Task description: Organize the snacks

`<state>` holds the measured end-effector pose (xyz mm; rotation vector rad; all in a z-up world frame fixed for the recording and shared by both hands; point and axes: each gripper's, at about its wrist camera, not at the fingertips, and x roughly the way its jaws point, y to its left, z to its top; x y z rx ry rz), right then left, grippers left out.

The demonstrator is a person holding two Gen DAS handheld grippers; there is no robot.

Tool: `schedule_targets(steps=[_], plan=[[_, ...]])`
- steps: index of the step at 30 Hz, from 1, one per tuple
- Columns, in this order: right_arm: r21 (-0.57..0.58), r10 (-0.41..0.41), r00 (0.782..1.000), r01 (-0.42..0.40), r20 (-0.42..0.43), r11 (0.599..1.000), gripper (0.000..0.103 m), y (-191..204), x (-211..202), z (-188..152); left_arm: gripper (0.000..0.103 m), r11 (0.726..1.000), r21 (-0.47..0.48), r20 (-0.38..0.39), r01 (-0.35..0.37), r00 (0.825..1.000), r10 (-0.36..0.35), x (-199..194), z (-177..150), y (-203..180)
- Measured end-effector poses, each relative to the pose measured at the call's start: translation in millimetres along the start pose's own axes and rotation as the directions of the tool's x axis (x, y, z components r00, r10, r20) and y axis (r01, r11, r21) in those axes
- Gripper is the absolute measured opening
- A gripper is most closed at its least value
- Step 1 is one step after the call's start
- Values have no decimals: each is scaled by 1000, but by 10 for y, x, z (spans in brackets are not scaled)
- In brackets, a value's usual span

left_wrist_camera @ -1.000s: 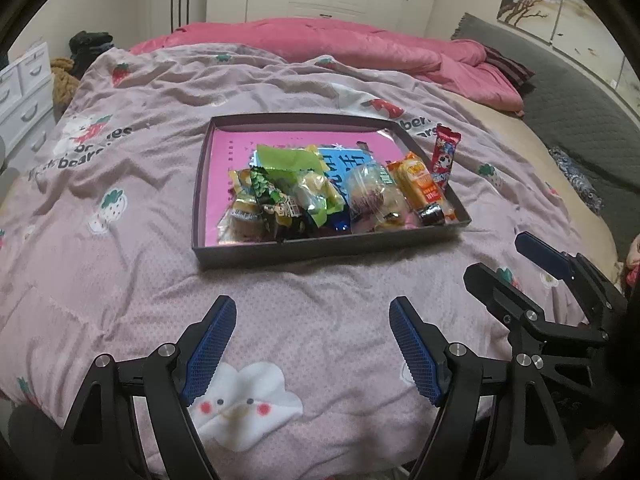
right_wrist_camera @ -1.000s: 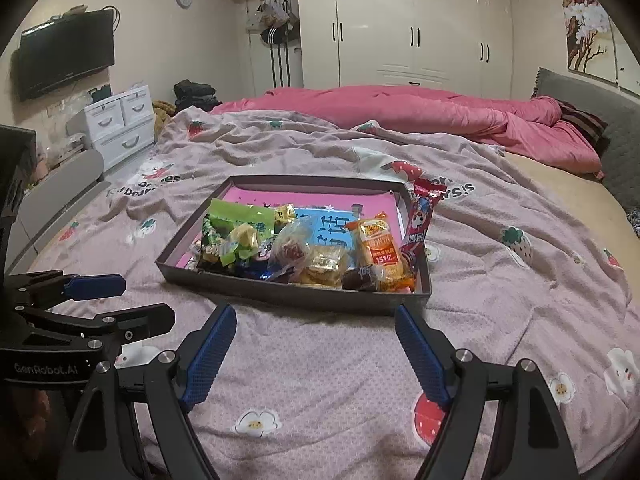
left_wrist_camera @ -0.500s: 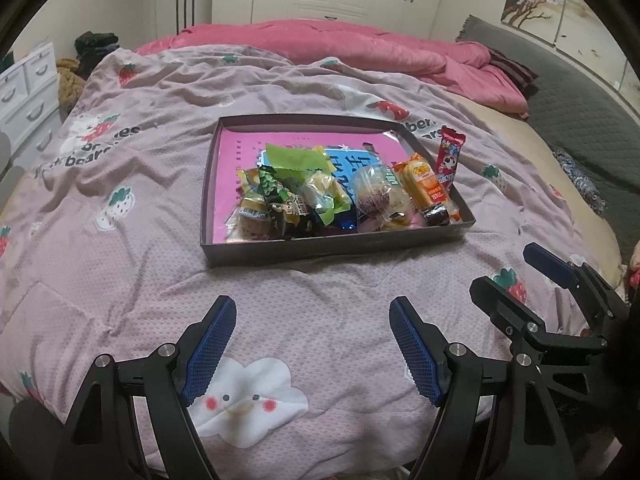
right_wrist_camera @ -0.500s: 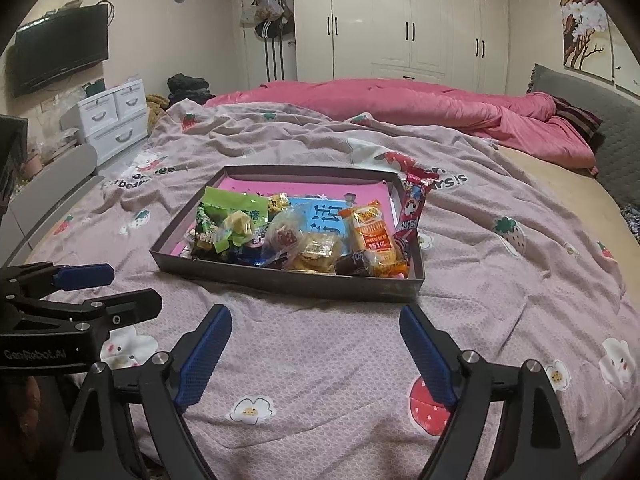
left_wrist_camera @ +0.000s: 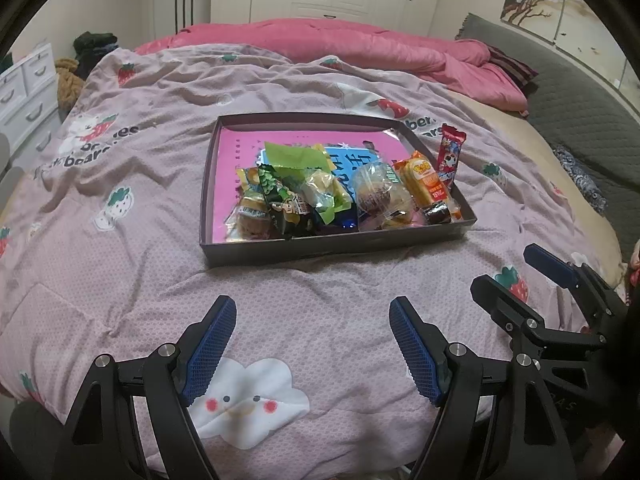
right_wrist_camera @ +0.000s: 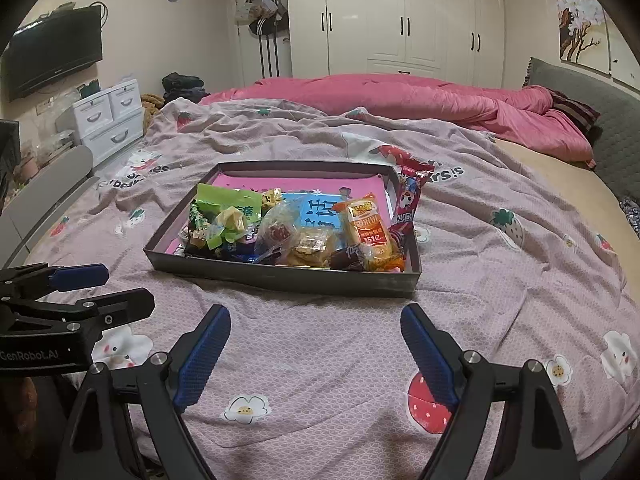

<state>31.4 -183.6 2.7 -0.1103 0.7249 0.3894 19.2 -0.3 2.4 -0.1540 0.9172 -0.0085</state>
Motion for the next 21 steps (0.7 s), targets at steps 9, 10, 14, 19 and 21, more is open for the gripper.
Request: schedule_targets(steps=[9, 10, 14, 19, 21], plan=[[27, -4, 1000, 4, -10, 1000, 90, -59, 34, -16, 80, 1000, 2, 5, -5, 1000, 5, -4, 10, 6], [29, -5, 1000, 5, -12, 1000, 90, -61, 39, -19, 80, 1000, 2, 5, -5, 1000, 5, -6, 9, 7], [30, -2, 1000, 3, -14, 1000, 91, -66, 47, -25, 80, 1000, 5, 7, -5, 1000, 5, -19, 0, 7], [24, 1, 1000, 0, -14, 1000, 91, -55, 57, -34, 80, 1000, 6, 9, -7, 1000, 7, -20, 0, 7], [20, 0, 1000, 0, -11, 1000, 91, -43, 53, -33, 80, 1000, 7, 9, -7, 1000, 7, -25, -6, 8]])
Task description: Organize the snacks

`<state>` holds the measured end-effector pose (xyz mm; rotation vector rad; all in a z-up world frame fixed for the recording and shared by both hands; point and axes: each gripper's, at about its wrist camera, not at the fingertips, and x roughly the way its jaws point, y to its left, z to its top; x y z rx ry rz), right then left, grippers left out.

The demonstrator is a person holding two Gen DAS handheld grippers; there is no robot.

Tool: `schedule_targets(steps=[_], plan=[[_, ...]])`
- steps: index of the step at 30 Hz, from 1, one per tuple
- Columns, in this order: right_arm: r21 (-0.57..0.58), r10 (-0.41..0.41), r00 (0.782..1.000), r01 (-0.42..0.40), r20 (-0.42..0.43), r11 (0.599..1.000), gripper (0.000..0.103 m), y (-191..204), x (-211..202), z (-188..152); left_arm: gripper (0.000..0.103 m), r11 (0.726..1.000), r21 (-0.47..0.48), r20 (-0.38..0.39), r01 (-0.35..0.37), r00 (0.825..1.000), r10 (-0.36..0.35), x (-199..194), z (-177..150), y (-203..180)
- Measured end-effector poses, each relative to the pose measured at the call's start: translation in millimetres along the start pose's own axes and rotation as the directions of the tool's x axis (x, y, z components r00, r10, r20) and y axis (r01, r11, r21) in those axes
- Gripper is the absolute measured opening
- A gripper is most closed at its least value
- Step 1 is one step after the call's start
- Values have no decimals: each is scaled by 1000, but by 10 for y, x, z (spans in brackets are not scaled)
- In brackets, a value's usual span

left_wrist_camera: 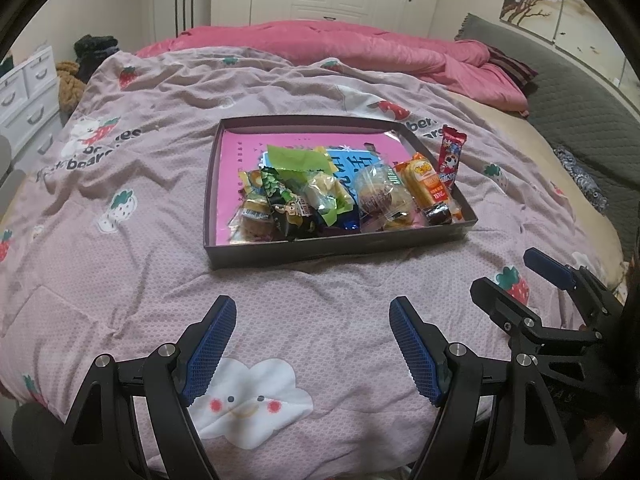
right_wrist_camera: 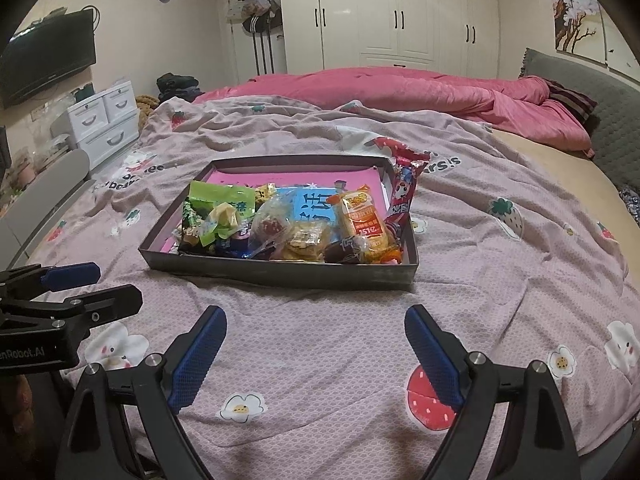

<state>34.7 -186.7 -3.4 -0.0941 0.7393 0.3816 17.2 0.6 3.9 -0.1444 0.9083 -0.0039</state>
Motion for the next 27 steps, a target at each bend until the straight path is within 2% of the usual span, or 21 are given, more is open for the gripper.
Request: schedule_targets(steps=[4, 27], plan=[[-4, -2, 1000, 2, 10, 1000, 96, 12, -19, 4, 80, 1000, -1, -1, 0, 1000, 0, -4, -4, 3], [15, 3, 1000, -3, 6, 1000, 97, -12, -21, 17, 80, 1000, 0, -2, -9, 1000, 9, 2, -6, 7]])
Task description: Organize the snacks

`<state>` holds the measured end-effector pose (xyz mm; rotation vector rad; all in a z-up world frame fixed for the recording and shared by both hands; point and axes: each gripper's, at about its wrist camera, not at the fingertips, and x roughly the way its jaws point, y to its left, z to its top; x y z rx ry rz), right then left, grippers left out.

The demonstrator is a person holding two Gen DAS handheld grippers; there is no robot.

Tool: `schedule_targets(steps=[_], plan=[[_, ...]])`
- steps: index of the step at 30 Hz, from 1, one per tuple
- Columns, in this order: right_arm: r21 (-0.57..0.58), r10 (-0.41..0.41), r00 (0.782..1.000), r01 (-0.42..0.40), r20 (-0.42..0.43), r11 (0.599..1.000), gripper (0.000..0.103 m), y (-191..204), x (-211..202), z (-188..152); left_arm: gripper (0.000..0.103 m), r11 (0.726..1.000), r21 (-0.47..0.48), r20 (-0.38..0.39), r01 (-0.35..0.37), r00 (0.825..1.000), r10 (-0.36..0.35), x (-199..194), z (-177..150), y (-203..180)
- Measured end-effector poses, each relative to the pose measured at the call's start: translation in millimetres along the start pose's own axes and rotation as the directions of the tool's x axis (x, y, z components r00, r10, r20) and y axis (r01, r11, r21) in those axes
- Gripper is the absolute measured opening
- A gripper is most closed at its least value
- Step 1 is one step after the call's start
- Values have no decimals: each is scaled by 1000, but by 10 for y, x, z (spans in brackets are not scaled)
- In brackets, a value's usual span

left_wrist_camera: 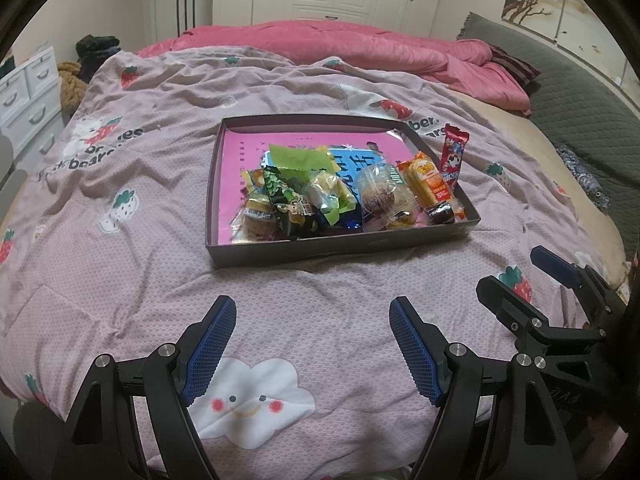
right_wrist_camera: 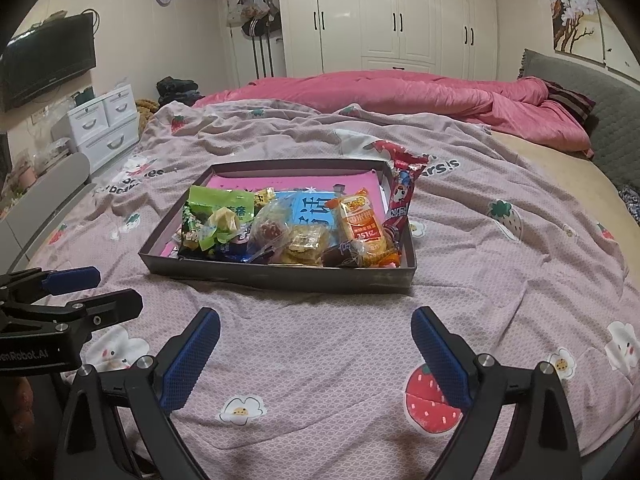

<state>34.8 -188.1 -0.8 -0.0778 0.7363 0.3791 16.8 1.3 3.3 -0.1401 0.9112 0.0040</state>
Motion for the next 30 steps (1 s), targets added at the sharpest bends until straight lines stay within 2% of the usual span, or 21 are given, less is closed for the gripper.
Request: schedule_targets(steps=[30], plan=[[3, -2, 1000, 2, -22, 1000, 97, -36, 69, -30, 80, 999, 11, 11, -35, 999, 35, 1, 26, 8]])
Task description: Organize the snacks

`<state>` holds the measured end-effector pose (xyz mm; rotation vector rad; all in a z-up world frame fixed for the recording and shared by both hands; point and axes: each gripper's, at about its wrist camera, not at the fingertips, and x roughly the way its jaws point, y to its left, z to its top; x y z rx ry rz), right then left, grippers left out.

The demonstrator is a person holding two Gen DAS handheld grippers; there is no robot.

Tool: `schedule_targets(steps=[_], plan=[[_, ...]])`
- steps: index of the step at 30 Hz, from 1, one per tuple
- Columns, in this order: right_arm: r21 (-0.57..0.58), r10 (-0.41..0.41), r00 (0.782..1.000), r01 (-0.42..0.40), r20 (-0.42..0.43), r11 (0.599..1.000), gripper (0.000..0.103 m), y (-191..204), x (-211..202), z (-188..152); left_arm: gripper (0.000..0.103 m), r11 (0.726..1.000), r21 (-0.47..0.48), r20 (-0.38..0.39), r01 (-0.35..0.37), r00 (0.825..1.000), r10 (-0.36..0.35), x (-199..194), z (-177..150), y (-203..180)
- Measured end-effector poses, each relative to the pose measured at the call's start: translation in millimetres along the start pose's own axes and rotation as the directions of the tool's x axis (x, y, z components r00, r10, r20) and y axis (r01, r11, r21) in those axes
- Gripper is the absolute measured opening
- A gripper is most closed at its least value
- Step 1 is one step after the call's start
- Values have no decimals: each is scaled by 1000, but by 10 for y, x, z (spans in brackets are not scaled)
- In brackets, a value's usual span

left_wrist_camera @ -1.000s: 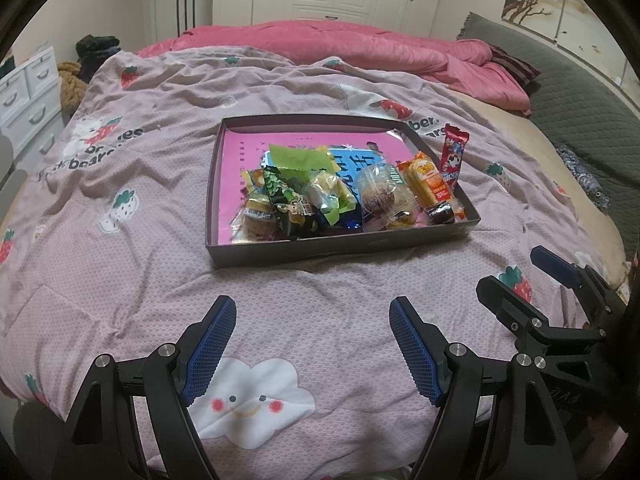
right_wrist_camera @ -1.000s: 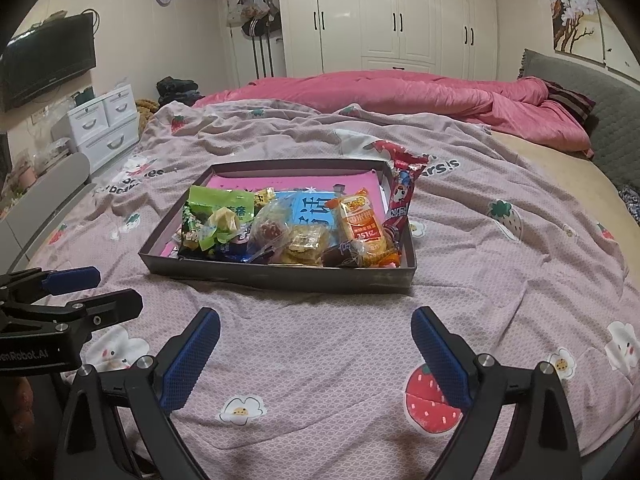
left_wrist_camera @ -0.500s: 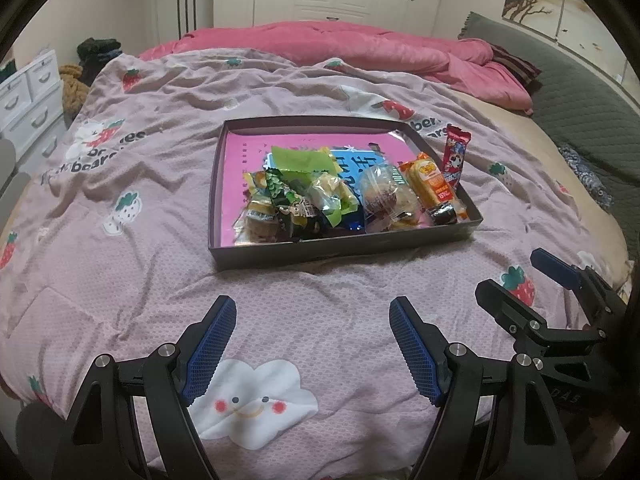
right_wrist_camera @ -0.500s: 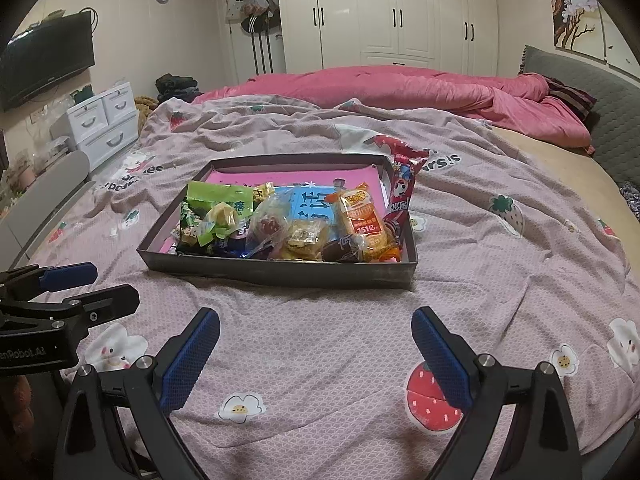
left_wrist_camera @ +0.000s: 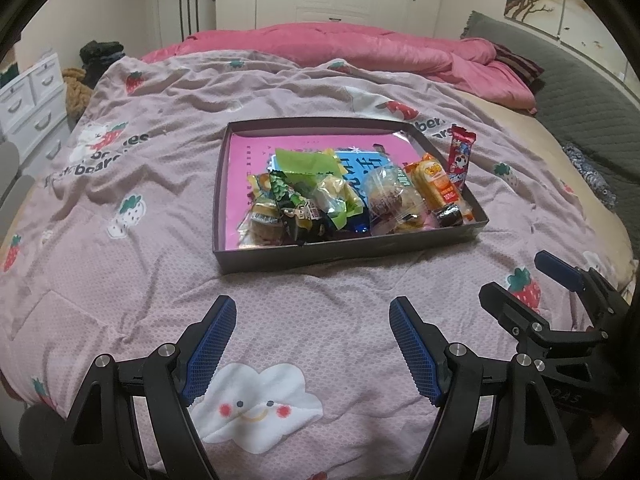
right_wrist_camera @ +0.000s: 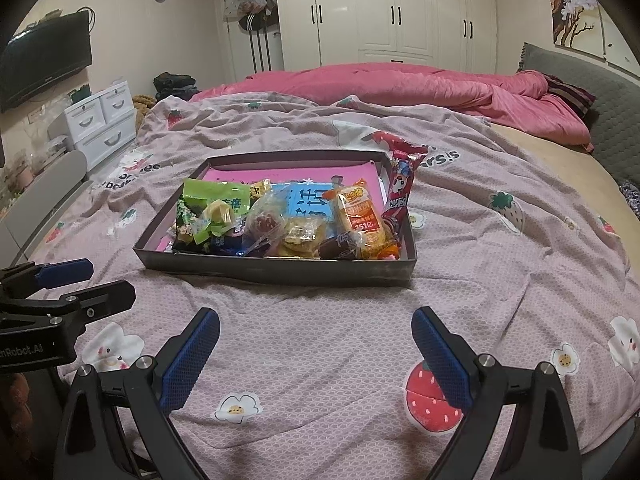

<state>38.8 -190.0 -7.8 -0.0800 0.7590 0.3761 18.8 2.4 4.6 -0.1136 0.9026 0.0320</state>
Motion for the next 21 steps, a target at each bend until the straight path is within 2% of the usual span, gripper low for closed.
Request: schedule_targets(steps=[13, 21], plan=[[11, 0, 1000, 0, -8, 1000, 97, -26, 67, -3, 80, 1000, -28, 29, 15, 999, -14, 21, 52, 44], [31, -16, 1000, 16, 15, 999, 97, -139, 123, 44, 80, 997, -71, 115, 0, 993, 9, 16, 178, 230]])
